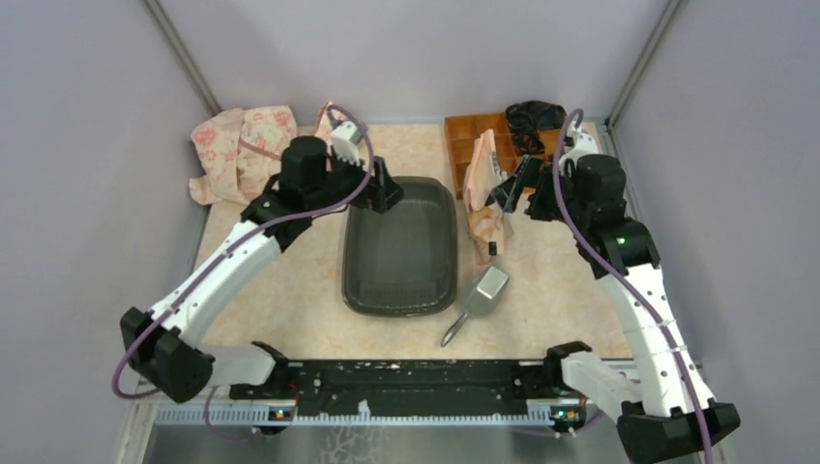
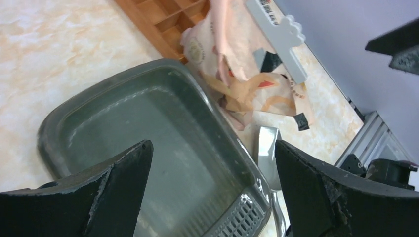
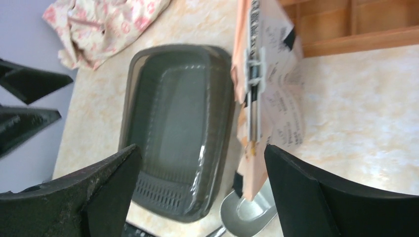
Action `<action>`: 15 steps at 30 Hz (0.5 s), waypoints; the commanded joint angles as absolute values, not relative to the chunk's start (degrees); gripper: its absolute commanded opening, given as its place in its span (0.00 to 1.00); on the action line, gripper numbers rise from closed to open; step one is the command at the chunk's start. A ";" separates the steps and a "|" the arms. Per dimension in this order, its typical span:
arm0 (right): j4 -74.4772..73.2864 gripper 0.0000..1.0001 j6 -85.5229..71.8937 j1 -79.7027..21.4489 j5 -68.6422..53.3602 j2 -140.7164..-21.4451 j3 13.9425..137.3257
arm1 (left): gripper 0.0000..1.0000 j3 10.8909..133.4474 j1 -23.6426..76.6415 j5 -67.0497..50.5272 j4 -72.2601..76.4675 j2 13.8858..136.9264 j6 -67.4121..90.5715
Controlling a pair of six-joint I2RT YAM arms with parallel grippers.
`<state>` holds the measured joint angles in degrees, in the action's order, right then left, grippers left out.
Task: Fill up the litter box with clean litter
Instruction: Remove the clamp from the cat litter bag.
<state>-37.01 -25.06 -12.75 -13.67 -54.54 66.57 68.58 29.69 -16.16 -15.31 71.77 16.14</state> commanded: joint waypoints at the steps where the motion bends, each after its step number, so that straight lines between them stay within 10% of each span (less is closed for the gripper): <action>1: -36.93 0.90 -21.82 -13.24 -4.96 -55.64 68.62 | 0.99 73.74 34.19 -13.52 -13.34 77.80 11.71; 7: -30.31 0.75 -19.68 -13.19 -4.00 -58.60 65.86 | 0.87 83.32 34.50 -17.57 -12.92 87.00 11.82; 10: -26.71 0.67 -17.89 -13.12 -1.18 -60.51 65.40 | 0.42 90.63 34.45 -21.46 -16.12 93.16 11.81; 15: -23.09 0.51 -15.26 -13.11 1.00 -65.62 66.26 | 0.47 93.87 34.55 -27.68 -12.18 97.94 14.00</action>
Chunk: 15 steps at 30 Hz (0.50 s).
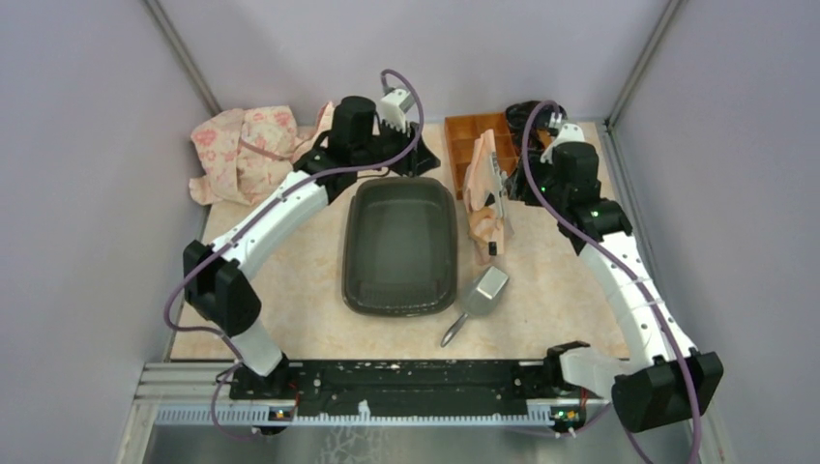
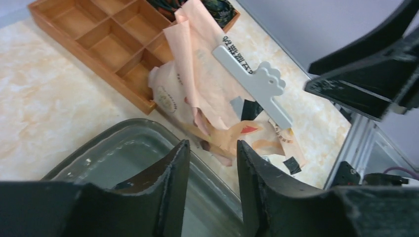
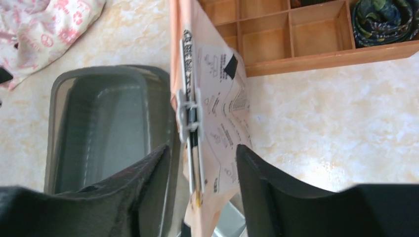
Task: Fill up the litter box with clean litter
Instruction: Remove the clamp from the cat litter bag.
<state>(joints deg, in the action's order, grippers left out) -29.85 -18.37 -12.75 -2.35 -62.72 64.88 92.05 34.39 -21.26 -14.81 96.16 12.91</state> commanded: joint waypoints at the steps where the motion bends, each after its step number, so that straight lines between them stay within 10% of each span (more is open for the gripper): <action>1: -22.29 0.48 -15.23 -13.12 0.71 -66.38 66.39 | 0.51 93.65 34.54 -28.56 -10.48 98.22 13.80; 7: -20.17 0.52 -14.94 -13.16 -1.34 -69.15 67.82 | 0.85 98.85 34.54 -38.94 -5.86 102.22 4.05; 15: -25.55 0.62 -10.76 -15.69 4.67 -61.93 67.71 | 0.88 95.78 32.78 -22.26 -11.91 100.41 -0.34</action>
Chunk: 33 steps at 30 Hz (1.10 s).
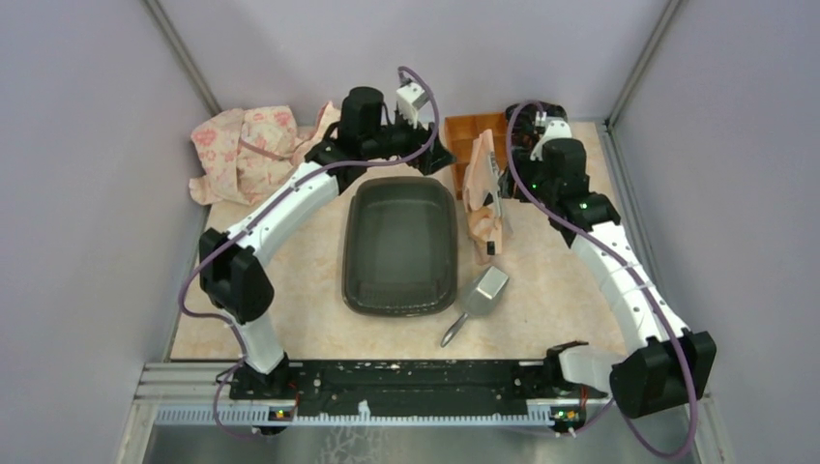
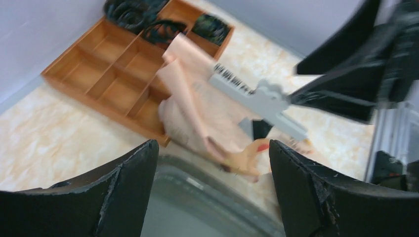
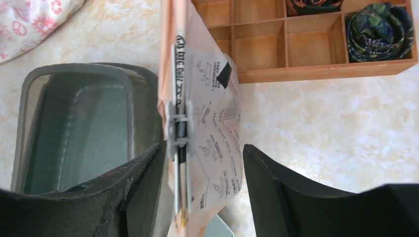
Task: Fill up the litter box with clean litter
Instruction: Remove the clamp from the cat litter bag.
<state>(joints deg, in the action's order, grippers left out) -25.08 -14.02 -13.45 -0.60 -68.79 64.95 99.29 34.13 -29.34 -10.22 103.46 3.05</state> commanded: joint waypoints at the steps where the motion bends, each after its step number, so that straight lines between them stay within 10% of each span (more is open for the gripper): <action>1: -27.76 0.62 -10.38 -15.74 4.51 -61.43 69.02 | 0.88 94.37 32.29 -20.63 -12.24 99.74 -0.20; 33: -21.14 0.61 -10.61 -16.43 1.31 -75.48 69.93 | 0.93 123.28 31.46 -37.98 -17.40 121.77 -4.83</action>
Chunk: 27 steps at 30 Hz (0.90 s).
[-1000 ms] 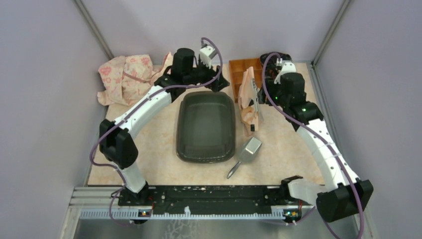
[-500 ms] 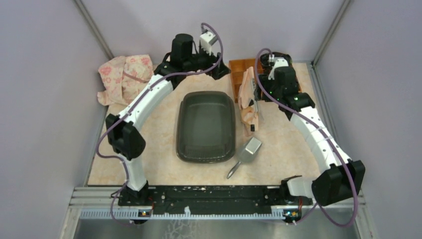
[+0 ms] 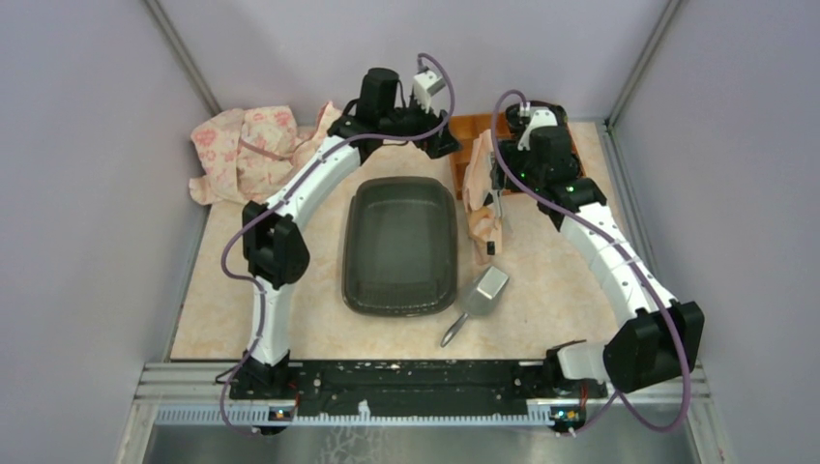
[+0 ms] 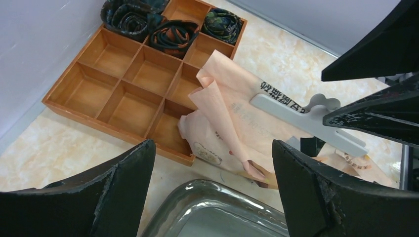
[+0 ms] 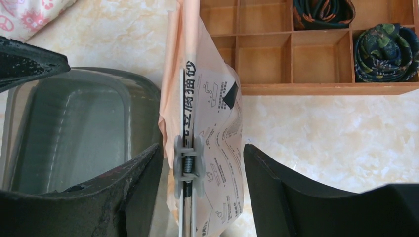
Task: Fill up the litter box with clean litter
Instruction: Remove the clamp from the cat litter bag.
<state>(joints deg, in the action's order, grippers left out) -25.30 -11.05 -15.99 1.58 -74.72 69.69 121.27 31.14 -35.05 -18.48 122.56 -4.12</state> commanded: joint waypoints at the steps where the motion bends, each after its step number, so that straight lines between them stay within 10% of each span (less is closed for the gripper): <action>1: -20.97 0.60 -10.59 -16.39 1.31 -75.69 69.96 | 0.93 123.15 31.43 -38.09 -17.42 121.67 -4.78; 15: -21.57 0.46 -10.54 -16.46 0.66 -75.06 68.73 | 0.99 127.36 32.16 -43.74 -15.95 124.60 -2.79; 27: -21.69 0.37 -10.10 -16.43 0.26 -75.06 68.58 | 0.69 126.61 32.17 -46.50 -14.51 129.98 -1.00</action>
<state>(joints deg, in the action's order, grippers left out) -23.53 -10.70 -15.99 0.51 -75.92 68.55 126.02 31.88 -43.75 -15.84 127.85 -1.98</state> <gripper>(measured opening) 0.374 0.725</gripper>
